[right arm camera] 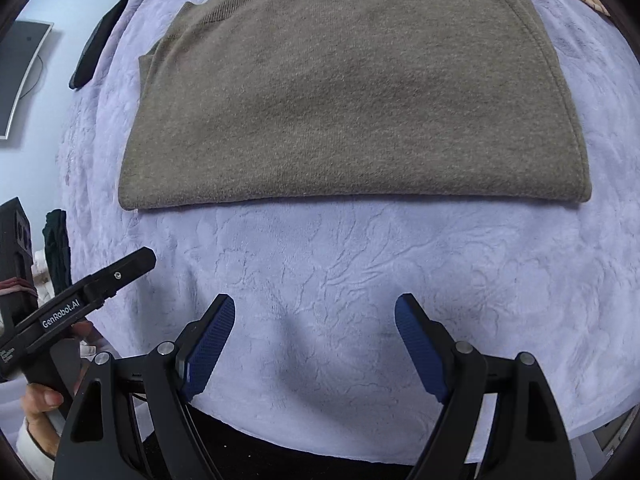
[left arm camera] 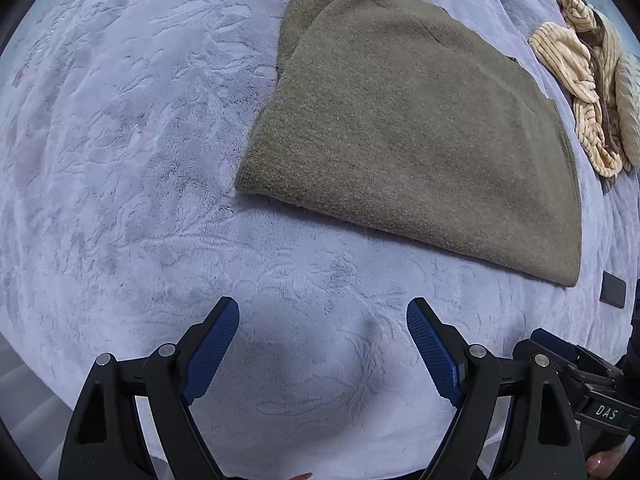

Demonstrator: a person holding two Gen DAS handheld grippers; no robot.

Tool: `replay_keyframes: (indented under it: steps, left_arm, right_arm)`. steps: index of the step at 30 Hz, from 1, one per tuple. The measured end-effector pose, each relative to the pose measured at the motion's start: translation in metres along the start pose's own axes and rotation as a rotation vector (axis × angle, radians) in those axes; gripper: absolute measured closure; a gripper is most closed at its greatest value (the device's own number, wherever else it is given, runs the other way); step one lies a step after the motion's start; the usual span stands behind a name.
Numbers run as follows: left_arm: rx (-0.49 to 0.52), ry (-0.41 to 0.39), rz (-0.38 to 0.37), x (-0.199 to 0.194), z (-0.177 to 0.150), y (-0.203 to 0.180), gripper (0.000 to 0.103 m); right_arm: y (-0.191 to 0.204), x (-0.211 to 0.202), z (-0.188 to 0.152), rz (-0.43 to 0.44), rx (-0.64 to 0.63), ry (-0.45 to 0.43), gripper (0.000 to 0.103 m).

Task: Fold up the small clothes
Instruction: 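Move both open grippers to the folded edge of the sweater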

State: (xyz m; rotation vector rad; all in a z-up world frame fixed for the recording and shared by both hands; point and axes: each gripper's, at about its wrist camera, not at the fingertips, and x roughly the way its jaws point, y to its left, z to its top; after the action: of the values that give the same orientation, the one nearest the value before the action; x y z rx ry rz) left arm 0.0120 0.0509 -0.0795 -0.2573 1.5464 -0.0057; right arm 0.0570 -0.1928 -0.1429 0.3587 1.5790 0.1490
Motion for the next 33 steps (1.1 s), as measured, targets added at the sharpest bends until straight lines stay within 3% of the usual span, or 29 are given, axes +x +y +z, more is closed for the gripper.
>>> replay_keyframes:
  steps: [14,21,33]
  left_arm:
    - [-0.047,-0.013,-0.089,0.007,0.021,0.032,0.016]
    - [-0.108,-0.01,-0.197,0.01,0.02,0.052,0.016]
    - [-0.115,-0.011,-0.195,0.021,0.023,0.044,0.016]
  right_arm:
    - [0.023,-0.001,0.026,-0.119,-0.055,-0.007,0.018]
    - [0.031,0.008,0.061,-0.152,-0.098,-0.039,0.018]
    - [0.012,0.021,0.071,-0.12,-0.053,-0.013,0.018]
